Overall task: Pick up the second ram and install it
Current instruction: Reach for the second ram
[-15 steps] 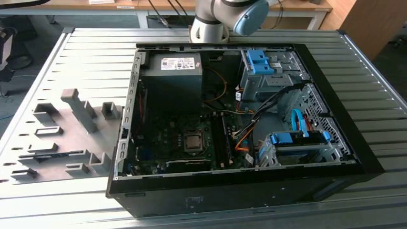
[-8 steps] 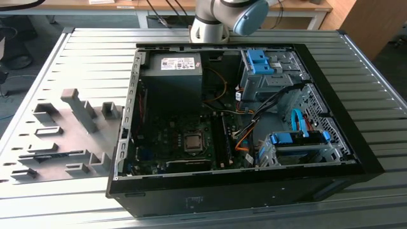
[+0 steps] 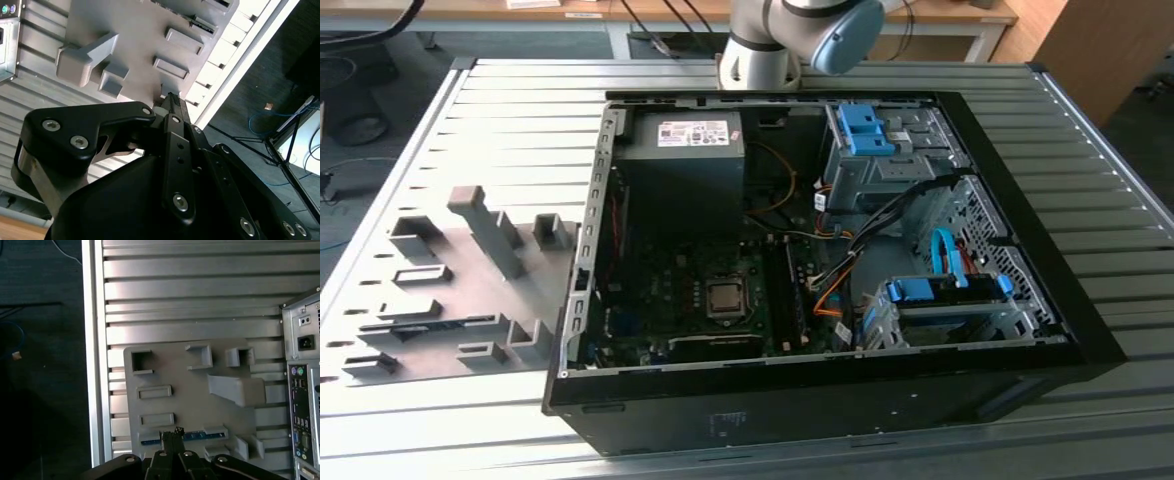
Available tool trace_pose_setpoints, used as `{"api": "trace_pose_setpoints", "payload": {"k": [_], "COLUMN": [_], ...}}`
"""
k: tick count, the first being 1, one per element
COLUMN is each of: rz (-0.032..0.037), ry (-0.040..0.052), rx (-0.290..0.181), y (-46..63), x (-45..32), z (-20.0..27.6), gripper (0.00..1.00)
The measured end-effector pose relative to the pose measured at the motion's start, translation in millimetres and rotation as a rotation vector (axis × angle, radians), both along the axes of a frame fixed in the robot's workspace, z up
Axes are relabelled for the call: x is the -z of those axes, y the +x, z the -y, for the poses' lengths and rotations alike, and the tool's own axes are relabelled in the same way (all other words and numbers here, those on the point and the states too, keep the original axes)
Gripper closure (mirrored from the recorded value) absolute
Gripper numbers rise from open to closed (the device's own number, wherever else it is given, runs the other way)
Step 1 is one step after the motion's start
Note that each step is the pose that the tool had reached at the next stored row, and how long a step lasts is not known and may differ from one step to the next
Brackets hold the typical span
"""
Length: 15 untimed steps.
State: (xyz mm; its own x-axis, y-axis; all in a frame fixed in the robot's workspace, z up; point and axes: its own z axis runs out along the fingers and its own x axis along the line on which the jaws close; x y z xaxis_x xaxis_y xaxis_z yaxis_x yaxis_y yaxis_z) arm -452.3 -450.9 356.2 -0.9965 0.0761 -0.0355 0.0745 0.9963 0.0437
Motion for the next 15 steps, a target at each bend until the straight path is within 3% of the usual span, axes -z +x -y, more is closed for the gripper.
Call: {"api": "trace_pose_setpoints", "payload": {"k": [9, 15], "rz": [0.0003, -0.0001], "ry": [-0.0035, -0.004], "rx": [-0.003, -0.003], "y": [12.4, 12.5], "x": [13.8, 14.3], "z": [6.7, 7.1], "gripper": [0.89, 0.89]}}
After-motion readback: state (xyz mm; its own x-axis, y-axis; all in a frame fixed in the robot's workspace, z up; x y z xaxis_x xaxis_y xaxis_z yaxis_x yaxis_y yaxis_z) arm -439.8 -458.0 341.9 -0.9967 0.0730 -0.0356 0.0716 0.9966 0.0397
